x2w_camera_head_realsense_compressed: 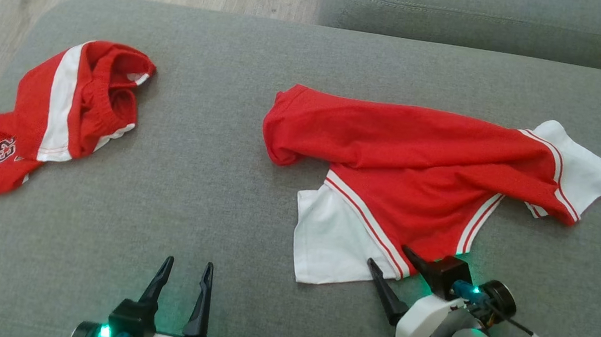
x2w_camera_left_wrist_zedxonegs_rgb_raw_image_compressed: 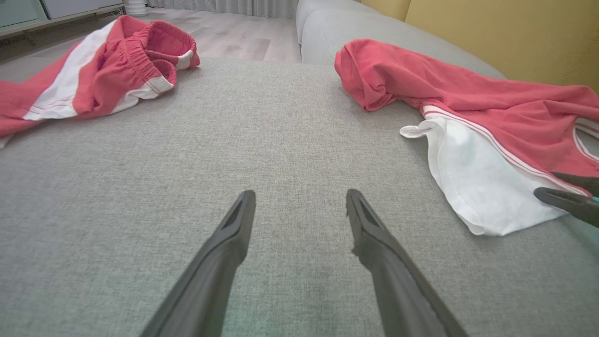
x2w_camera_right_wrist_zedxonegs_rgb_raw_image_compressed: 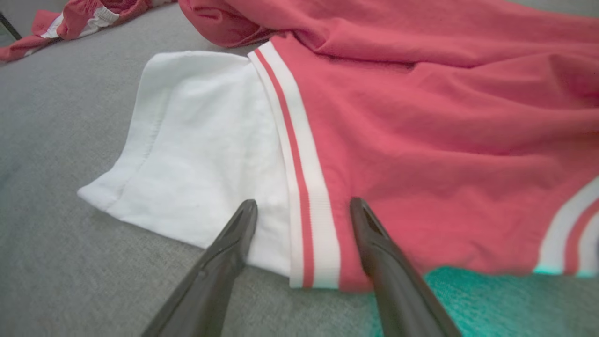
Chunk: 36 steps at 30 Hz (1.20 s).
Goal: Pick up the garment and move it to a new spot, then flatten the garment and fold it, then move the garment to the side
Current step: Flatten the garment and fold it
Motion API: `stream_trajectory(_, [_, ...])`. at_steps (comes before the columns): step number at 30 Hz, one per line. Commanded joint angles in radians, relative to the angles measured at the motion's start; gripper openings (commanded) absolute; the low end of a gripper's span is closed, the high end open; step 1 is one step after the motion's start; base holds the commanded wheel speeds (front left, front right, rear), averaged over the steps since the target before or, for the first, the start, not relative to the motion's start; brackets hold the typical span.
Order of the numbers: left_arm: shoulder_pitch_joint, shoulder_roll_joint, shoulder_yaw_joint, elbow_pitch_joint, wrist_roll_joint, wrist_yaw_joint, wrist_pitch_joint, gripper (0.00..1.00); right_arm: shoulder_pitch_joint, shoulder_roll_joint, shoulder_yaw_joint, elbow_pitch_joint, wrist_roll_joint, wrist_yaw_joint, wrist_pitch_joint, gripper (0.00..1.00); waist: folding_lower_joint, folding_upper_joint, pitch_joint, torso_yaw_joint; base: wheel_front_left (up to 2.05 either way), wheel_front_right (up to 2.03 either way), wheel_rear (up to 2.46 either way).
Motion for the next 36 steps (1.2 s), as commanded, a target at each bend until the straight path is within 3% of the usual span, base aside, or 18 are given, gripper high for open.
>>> stream_trajectory(1, [-0.022, 0.0, 0.032, -0.03, -0.005, 0.004, -0.005, 1.0, -0.014, -0.002, 0.019, 0.018, -0.003, 0.007, 0.006, 1.0, 0.0001, 0.0, 0.001, -0.003, 0.0, 0.0, 0.0])
stream_trajectory(2, [-0.022, 0.0, 0.034, -0.03, -0.006, 0.004, -0.005, 1.0, -0.021, -0.005, 0.015, 0.039, -0.006, 0.007, 0.01, 0.9, 0.0001, 0.0, 0.001, -0.005, 0.0, 0.0, 0.0])
stream_trajectory(3, [-0.023, 0.0, 0.034, -0.03, -0.006, 0.005, -0.005, 1.0, -0.028, -0.007, 0.01, 0.06, -0.01, 0.007, 0.013, 0.5, 0.0001, 0.0, 0.002, -0.007, 0.0, 0.0, 0.0])
stream_trajectory(5, [-0.026, 0.0, 0.034, -0.03, -0.007, 0.006, -0.005, 1.0, -0.041, -0.011, 0.006, 0.094, -0.022, 0.007, 0.014, 0.0, 0.0001, 0.0, 0.002, -0.011, 0.0, 0.0, 0.0])
stream_trajectory(10, [-0.034, 0.0, 0.033, -0.041, -0.012, 0.009, -0.005, 1.0, -0.057, -0.056, -0.054, 0.115, -0.009, 0.007, -0.001, 0.0, 0.0001, 0.0, -0.003, -0.025, 0.0, 0.0, 0.0])
stream_trajectory(18, [-0.047, 0.0, 0.047, -0.06, -0.017, 0.009, -0.005, 1.0, -0.026, -0.233, -0.185, -0.013, -0.002, 0.007, -0.006, 0.0, 0.0001, 0.0, -0.006, -0.076, 0.0, 0.0, 0.0])
stream_trajectory(19, [-0.056, 0.0, 0.043, -0.066, -0.024, 0.004, -0.005, 1.0, -0.012, -0.261, -0.225, -0.045, -0.007, 0.007, -0.006, 0.31, 0.0001, 0.0, -0.003, -0.09, 0.0, 0.0, 0.0])
stream_trajectory(20, [-0.06, 0.0, 0.039, -0.07, -0.029, 0.0, -0.005, 1.0, -0.003, -0.261, -0.239, -0.066, 0.001, 0.007, -0.006, 1.0, 0.0001, 0.0, 0.0, -0.098, 0.0, 0.0, 0.0])
stream_trajectory(31, [-0.152, 0.0, -0.071, -0.063, -0.136, -0.092, -0.005, 1.0, 0.072, -0.199, -0.245, -0.416, 0.061, 0.007, -0.006, 1.0, 0.0001, 0.0, 0.061, -0.174, 0.0, 0.0, 0.0])
stream_trajectory(36, [-0.23, 0.0, -0.123, 0.011, -0.172, -0.109, -0.005, 1.0, 0.077, -0.146, -0.217, -0.474, 0.058, 0.007, -0.006, 1.0, 0.0001, 0.0, 0.102, -0.208, 0.0, 0.0, 0.0])
